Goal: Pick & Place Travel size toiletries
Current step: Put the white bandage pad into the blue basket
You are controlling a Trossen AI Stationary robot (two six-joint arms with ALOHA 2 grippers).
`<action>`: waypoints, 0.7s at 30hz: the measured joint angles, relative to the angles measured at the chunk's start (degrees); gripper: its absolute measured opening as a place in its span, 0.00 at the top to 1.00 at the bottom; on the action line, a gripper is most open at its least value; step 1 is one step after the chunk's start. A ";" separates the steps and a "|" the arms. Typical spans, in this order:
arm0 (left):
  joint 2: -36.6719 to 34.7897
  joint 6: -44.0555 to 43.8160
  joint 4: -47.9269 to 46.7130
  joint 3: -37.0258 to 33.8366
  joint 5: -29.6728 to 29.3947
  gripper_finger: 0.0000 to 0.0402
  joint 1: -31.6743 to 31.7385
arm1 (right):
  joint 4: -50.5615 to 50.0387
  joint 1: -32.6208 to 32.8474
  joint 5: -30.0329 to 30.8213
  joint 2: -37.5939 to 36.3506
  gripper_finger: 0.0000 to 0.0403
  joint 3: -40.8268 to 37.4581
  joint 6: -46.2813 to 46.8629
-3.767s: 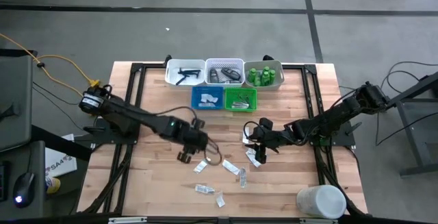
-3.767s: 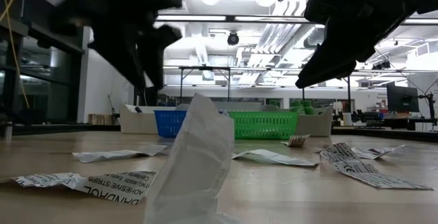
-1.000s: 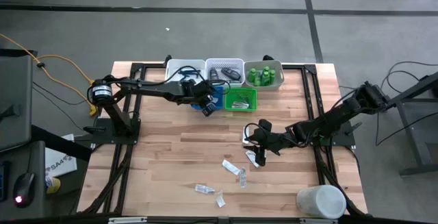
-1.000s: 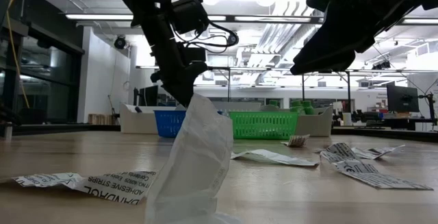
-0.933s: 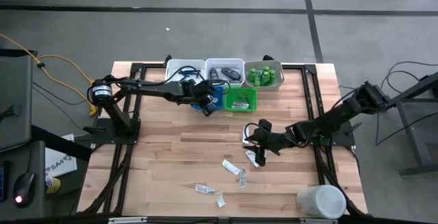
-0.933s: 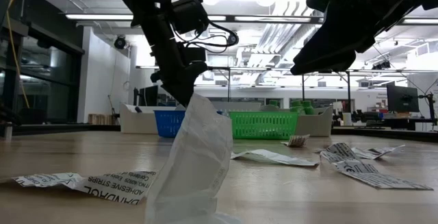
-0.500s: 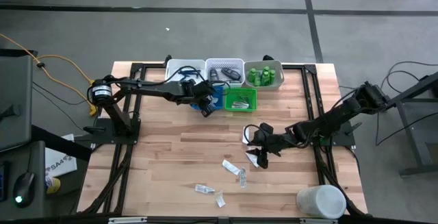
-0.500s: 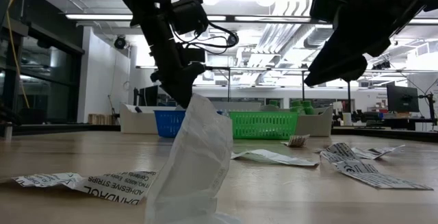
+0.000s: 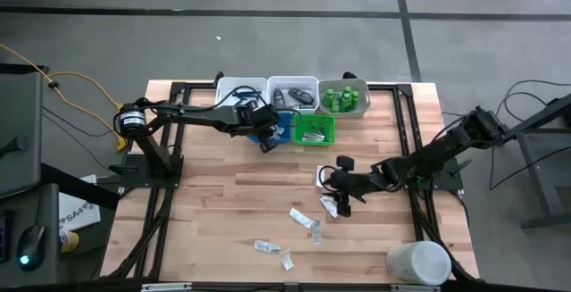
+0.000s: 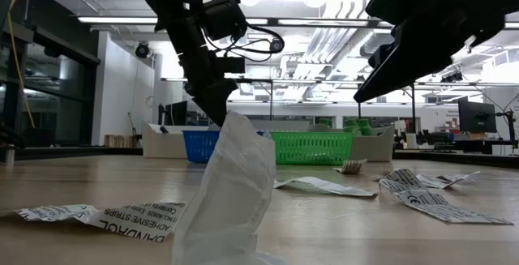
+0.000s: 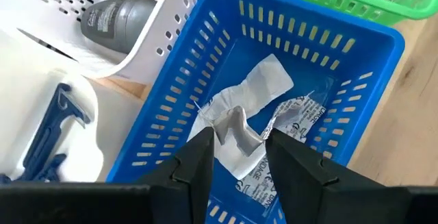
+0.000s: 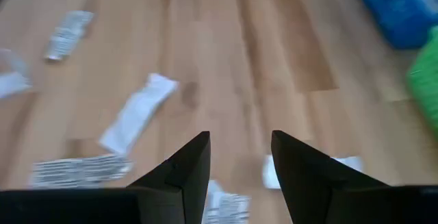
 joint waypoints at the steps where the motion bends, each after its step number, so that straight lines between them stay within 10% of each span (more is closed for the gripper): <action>1: 0.00 0.70 0.01 0.00 0.00 0.67 0.00 | -0.25 -0.02 1.15 0.01 0.63 0.00 -1.09; 21: -0.18 -10.33 0.25 0.04 -3.67 0.32 0.00 | -3.29 -0.02 7.26 0.17 0.63 0.01 -4.77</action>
